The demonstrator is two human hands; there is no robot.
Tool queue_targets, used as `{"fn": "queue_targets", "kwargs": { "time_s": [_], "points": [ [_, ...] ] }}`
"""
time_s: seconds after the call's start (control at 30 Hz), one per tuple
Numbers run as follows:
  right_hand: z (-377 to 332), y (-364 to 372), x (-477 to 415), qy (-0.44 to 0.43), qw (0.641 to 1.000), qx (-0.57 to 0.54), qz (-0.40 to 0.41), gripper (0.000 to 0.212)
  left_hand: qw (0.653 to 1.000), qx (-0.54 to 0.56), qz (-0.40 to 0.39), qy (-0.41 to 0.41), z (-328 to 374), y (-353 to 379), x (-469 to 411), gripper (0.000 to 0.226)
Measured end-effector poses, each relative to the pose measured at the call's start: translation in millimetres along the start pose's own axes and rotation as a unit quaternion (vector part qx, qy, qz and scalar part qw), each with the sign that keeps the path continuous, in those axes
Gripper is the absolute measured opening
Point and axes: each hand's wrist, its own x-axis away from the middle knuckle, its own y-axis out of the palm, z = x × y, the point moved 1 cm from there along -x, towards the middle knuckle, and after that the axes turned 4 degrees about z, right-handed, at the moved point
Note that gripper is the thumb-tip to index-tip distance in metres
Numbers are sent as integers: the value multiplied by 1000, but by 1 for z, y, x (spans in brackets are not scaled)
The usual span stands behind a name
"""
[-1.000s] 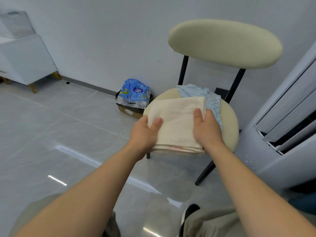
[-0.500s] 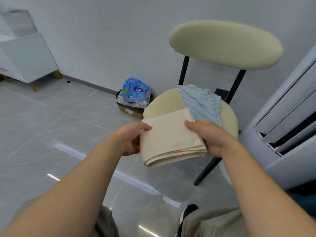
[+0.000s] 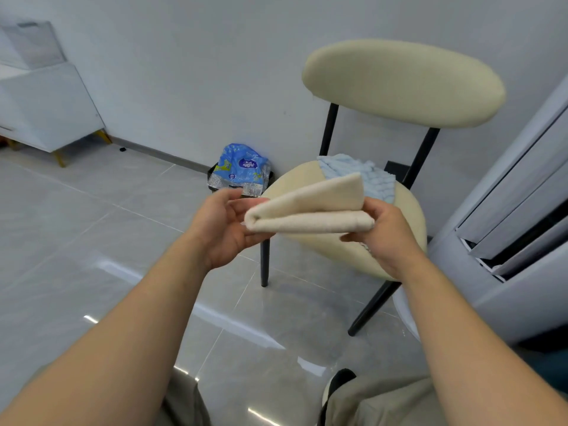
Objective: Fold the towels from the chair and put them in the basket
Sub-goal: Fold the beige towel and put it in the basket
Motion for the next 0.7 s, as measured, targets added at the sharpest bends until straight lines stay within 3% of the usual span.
{"fn": "queue_targets", "kwargs": {
  "time_s": [0.13,0.23,0.3,0.4,0.47,0.6,0.7],
  "points": [
    [-2,8,-1,73,990,-119,27,43,989,-110,56,78,-10,1,-4,19],
    [-1,12,-5,117,971,-198,63,23,988,-110,50,94,-12,3,-3,35],
    [2,16,-6,100,976,-170,87,6,990,-111,29,76,-13,4,-3,41],
    [4,23,-7,72,985,-104,118,24,994,-105,-2,33,-14,4,-2,43],
    [7,26,-8,122,979,-126,104,37,992,-120,-1,29,-15,3,-1,45],
    [7,38,-9,224,956,-178,63,47,980,-179,42,81,-17,-4,0,49],
    [8,50,-11,246,954,-159,65,43,965,-216,73,129,-21,-15,-5,35]
  ]
}}
